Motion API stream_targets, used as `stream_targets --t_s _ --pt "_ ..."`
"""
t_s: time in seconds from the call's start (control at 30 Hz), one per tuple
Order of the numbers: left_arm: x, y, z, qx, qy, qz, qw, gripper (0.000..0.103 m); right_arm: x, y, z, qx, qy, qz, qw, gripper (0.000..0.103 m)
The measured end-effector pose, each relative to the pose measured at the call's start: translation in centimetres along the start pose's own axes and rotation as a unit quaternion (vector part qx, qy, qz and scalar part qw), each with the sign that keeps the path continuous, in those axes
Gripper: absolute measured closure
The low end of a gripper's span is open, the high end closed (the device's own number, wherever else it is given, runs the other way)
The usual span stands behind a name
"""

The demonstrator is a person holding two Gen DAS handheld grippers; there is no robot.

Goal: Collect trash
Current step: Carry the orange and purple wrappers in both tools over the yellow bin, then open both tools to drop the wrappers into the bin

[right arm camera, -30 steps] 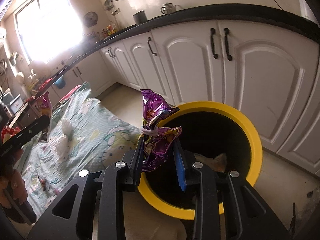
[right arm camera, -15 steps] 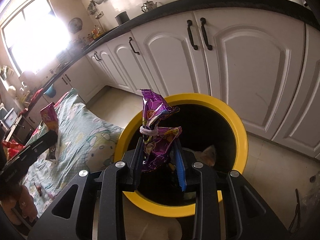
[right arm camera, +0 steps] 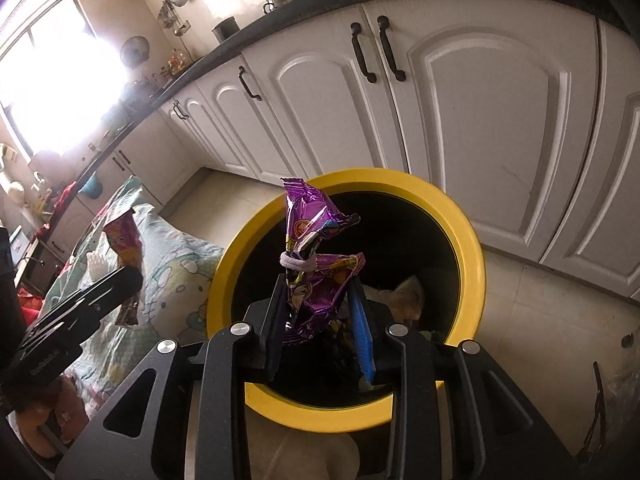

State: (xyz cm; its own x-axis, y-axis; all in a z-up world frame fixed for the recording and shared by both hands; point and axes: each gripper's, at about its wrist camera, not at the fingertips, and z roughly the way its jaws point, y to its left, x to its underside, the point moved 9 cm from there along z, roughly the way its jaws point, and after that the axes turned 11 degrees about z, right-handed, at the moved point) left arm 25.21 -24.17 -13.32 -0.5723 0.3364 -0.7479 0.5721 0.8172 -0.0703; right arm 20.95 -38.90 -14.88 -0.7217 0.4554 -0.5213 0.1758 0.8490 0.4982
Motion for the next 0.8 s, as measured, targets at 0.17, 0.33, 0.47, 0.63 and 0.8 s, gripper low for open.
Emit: stream_targets --t_s 0.17,0.33,0.47,0.63,0.8 --pt "0.3 -0.4 1.2 0.012 0.01 -0.003 0.9999 0.09 0.2 -0.7 0.4 0.001 0.006 0.009 1.0 0.073" --pt "0.4 -0.9 2.5 0.026 0.021 -0.006 0.9994 0.089 0.3 -1.3 0.4 0.002 0.008 0.018 1.0 0.073" --pt "0.4 -1.1 3.4 0.032 0.029 -0.006 0.9991 0.088 0.1 -1.9 0.3 0.001 0.004 0.028 1.0 0.072" --pt "0.7 -1.1 4.2 0.033 0.038 -0.009 0.9987 0.087 -0.2 -2.7 -0.1 0.0 0.0 0.046 0.999 0.067" --pt "0.9 -0.9 4.4 0.034 0.043 -0.011 0.9984 0.072 -0.3 -3.5 -0.5 0.003 -0.007 0.059 0.998 0.059"
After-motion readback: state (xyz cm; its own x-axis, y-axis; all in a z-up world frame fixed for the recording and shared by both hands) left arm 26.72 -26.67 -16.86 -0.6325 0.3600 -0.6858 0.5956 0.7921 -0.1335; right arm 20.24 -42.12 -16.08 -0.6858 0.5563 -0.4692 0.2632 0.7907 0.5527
